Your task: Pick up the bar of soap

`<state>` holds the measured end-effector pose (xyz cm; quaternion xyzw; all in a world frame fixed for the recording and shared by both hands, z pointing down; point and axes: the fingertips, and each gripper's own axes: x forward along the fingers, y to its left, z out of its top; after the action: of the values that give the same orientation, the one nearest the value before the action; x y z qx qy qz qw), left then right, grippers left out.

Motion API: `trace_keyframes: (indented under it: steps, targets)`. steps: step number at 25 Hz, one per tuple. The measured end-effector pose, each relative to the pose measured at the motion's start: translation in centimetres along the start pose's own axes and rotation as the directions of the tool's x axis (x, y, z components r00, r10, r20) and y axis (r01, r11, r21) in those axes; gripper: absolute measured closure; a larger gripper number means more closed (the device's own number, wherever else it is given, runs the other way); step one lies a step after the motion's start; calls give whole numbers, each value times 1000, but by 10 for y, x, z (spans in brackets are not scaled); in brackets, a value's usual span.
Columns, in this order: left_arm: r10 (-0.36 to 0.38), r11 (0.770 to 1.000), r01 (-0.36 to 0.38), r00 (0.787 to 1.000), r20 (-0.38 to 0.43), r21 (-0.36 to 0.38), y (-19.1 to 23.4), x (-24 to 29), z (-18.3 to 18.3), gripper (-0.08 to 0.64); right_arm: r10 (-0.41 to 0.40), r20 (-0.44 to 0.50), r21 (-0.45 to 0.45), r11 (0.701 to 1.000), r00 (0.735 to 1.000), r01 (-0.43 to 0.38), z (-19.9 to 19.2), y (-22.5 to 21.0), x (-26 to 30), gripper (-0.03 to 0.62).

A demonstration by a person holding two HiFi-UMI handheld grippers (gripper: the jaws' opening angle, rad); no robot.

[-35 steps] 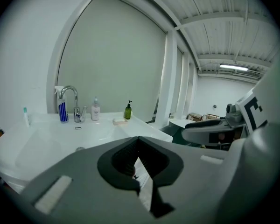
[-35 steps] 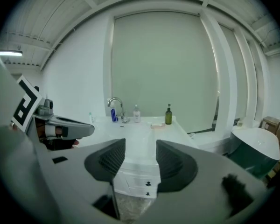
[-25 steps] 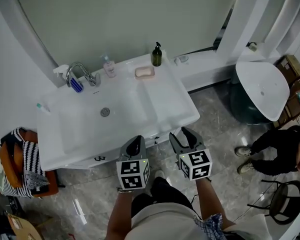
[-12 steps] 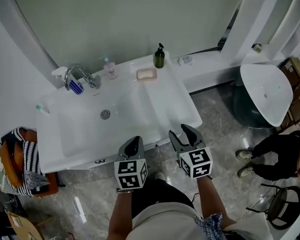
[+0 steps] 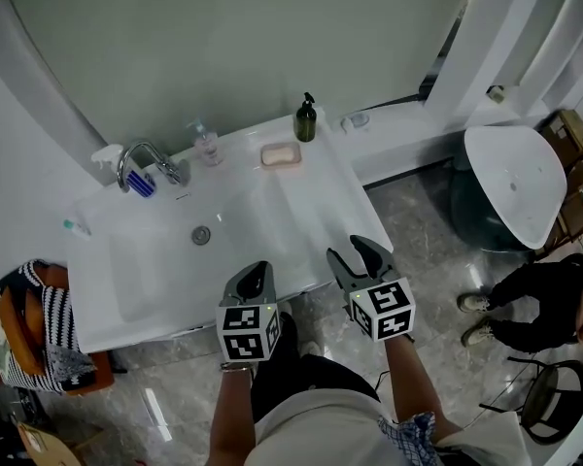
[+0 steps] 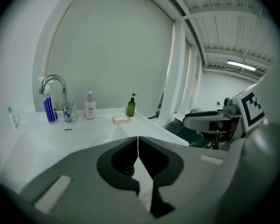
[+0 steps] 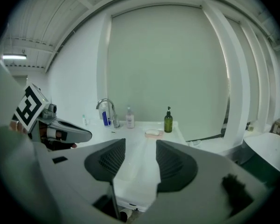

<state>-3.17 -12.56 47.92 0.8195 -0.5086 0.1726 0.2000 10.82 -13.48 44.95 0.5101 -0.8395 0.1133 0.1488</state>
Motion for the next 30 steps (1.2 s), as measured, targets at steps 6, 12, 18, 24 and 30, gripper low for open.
trace_keyframes:
  steps: [6,12,18,24,30]
  targets:
    - [-37,999,38,999,-39,13,16,32,13,546,26,23,-25,999,999,-26,15,-8,29,385]
    - [8,1000,-9,999,-33,-19,51,63,36,548,19,1,-91,996,1000,-19,28,-19,68,385]
    - [-15,999,17,998,-64,31,72,89,57,511,76,-13,-162,984,997,-77,47,-22,104,385]
    - [-62,997,65,995,-77,41,79,109,66,509,76,-67,-215,973,995,-89,53,-30,145,384]
    - [-102,993,108,988,-119,45,88,126,59,509,179,-153,-343,913,972,-222,60,-19,185,384]
